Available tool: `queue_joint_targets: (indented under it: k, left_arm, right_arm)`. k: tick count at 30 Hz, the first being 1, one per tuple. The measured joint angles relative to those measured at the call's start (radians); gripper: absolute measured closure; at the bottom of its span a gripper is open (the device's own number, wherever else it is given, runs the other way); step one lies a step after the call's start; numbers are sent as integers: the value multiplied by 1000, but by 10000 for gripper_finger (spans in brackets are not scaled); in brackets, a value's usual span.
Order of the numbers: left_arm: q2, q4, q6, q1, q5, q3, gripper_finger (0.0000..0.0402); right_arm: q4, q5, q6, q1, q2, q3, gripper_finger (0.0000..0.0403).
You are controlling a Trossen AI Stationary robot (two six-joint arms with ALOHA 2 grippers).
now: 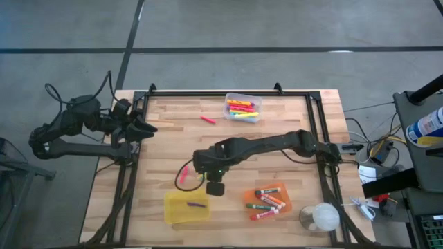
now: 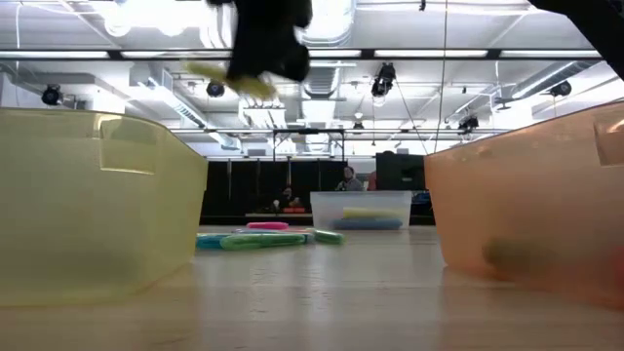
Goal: Pick & Place Markers
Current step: Put the right yellow pen into the yellow bin
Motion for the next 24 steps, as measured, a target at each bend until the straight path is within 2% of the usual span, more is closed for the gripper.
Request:
queue_joint_targets:
  k: [5,17,24]
  left_arm:
    - [0,0,3,0,0,0,262]
    - [0,0,3,0,0,0,262]
    - [2,0,7,0,0,0,262]
  right_arm:
    - [129,-4,27,21,1,25,376]
    - [282,-12,64,66,10,-25,369]
    - [297,-20,68,73,68,-31,369]
